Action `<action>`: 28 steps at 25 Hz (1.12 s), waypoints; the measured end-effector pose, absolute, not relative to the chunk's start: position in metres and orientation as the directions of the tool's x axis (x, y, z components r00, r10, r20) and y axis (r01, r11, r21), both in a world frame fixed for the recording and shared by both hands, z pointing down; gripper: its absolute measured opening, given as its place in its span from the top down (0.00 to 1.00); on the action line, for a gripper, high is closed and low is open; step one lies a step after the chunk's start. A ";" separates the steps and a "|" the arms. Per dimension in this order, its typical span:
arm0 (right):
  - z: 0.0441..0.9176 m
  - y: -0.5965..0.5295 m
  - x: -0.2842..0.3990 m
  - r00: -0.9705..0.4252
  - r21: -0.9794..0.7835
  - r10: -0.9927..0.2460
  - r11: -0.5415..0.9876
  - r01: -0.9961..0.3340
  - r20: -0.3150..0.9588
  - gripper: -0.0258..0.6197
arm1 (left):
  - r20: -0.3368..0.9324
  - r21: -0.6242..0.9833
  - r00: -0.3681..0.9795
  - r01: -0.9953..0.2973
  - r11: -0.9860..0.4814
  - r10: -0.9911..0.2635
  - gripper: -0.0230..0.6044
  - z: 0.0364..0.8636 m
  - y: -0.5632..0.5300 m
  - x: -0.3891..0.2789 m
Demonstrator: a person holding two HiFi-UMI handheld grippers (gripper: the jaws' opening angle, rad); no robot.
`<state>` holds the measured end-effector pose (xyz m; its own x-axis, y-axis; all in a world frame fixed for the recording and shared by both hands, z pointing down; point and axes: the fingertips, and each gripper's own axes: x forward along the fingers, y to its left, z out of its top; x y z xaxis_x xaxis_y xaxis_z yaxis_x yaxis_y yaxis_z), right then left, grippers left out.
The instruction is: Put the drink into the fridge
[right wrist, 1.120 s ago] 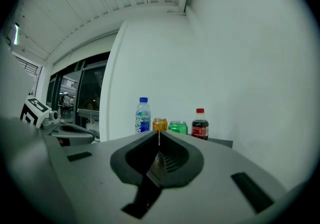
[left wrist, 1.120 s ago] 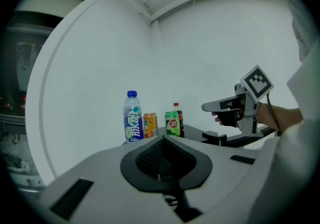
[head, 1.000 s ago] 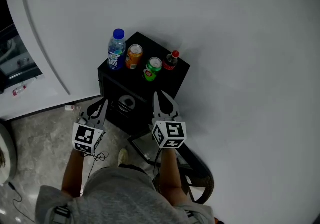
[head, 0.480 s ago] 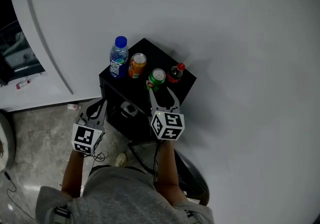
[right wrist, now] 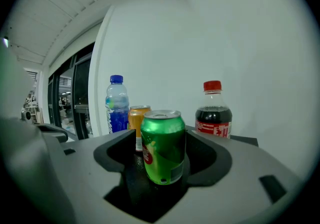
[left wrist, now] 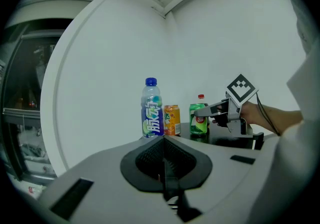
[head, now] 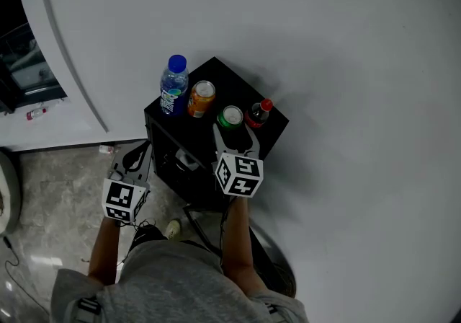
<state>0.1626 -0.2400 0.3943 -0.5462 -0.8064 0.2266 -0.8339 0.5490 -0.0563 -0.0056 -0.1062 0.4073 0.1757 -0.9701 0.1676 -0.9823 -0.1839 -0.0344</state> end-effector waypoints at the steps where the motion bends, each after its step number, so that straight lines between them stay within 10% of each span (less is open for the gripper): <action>1: 0.395 -0.242 0.161 -0.545 -0.056 -0.807 0.548 -0.835 0.228 0.48 | 0.169 -0.033 0.171 -0.983 -0.179 -0.971 0.96 0.408 -0.107 -0.007; 28: 0.394 -0.255 0.159 -0.496 -0.033 -0.839 0.502 -0.864 0.224 0.47 | 0.179 -0.003 0.257 -0.965 -0.262 -0.950 0.96 0.413 -0.124 -0.031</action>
